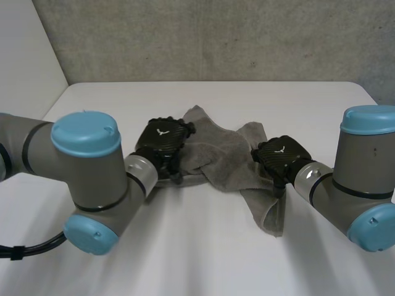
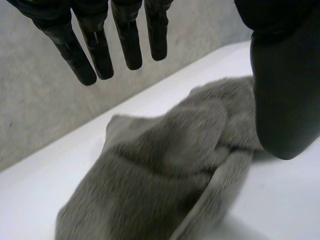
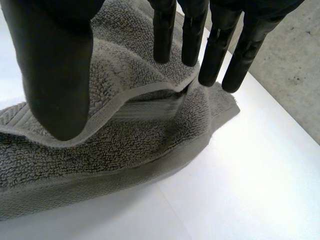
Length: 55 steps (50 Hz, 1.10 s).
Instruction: Fold the towel.
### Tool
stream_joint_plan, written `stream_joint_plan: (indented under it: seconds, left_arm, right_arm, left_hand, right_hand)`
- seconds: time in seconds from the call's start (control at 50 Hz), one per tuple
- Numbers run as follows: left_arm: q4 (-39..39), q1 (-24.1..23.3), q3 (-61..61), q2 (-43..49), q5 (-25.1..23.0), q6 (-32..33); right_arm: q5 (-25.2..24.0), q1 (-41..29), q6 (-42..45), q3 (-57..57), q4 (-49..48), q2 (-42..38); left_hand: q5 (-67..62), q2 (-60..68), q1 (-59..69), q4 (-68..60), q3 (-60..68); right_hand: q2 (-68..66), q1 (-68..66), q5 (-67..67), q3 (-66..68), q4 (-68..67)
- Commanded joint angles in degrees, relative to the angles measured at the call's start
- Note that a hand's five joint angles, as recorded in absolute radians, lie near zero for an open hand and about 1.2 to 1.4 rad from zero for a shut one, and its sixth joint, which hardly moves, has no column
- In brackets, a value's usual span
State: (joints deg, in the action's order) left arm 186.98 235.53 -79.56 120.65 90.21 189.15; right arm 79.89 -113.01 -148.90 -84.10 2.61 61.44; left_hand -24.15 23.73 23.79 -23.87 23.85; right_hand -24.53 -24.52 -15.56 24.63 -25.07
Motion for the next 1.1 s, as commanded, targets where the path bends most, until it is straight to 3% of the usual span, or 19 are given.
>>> stream_joint_plan:
  seconds: [0.02, 0.3, 0.52, 0.62, 0.66, 0.68, 0.72, 0.78, 0.94, 1.1]
  left_arm:
    - [-4.1, 4.7, -0.1, 0.9, -0.1, 0.5]
    - [-3.6, 6.4, -0.2, 5.3, 0.3, 9.4]
    - [2.9, 7.4, -0.2, 8.5, 0.7, 15.2]
    - [5.1, 8.1, -0.2, 8.8, 0.7, 15.2]
    - [5.9, 8.3, -0.2, 8.9, 0.7, 15.2]
    - [5.9, 8.3, -0.2, 8.9, 0.7, 15.2]
    - [6.4, 8.5, -0.2, 8.9, 0.6, 15.2]
    - [6.5, 8.5, -0.2, 8.9, 0.6, 15.2]
    - [6.0, 9.1, 0.0, 6.8, 0.8, 15.1]
    - [5.8, 9.8, -0.7, -3.7, 0.6, 14.2]
  right_arm:
    - [0.0, 0.1, -0.4, 0.0, -0.1, -0.3]
    - [-1.0, -0.3, -9.0, 0.0, 0.3, -3.3]
    - [-1.4, -0.5, -11.1, -0.5, -0.5, -4.3]
    - [-1.3, -0.3, -11.1, -0.5, -1.5, -5.2]
    - [-1.3, -0.3, -11.0, -0.2, -1.6, -6.1]
    - [-1.3, -0.3, -11.0, -0.2, -1.6, -6.1]
    - [-1.3, 0.0, -11.0, 0.1, -1.6, -6.1]
    - [-1.4, 0.1, -10.9, 0.2, -1.6, -6.1]
    - [-1.7, 3.7, -10.6, 1.7, -1.3, 3.0]
    - [-4.0, 7.5, -8.7, 6.4, 1.6, 12.9]
  left_hand:
    - [10.3, 0.1, 0.1, 0.0, 0.0]
    - [10.1, 0.3, 0.2, -0.1, 0.2]
    - [5.6, 4.8, 4.8, -4.7, 4.7]
    - [-0.8, 11.2, 11.2, -11.1, 11.1]
    - [-8.5, 18.9, 18.8, -18.8, 18.8]
    - [-8.5, 18.9, 18.9, -18.8, 18.8]
    - [-17.2, 27.7, 27.6, -27.5, 27.5]
    - [-26.3, 36.7, 36.7, -36.6, 36.6]
    - [-45.3, 55.8, 55.7, -55.6, 55.6]
    - [-45.8, 56.3, 56.2, -56.1, 56.1]
  right_hand:
    - [-2.9, -2.9, -1.8, 2.8, -2.3]
    - [1.2, 1.1, 2.2, -1.3, 1.7]
    - [-2.9, -2.9, -1.8, 2.8, -2.3]
    - [-22.4, -22.4, -21.4, 22.3, -21.9]
    - [-39.8, -39.8, -38.8, 39.7, -39.3]
    - [-39.9, -39.9, -38.9, 39.8, -39.3]
    - [-54.1, -54.1, -53.1, 54.0, -53.6]
    - [-55.5, -55.5, -54.4, 55.4, -54.9]
    - [-55.5, -55.5, -54.4, 55.4, -54.9]
    - [-55.5, -55.5, -54.4, 55.4, -54.9]
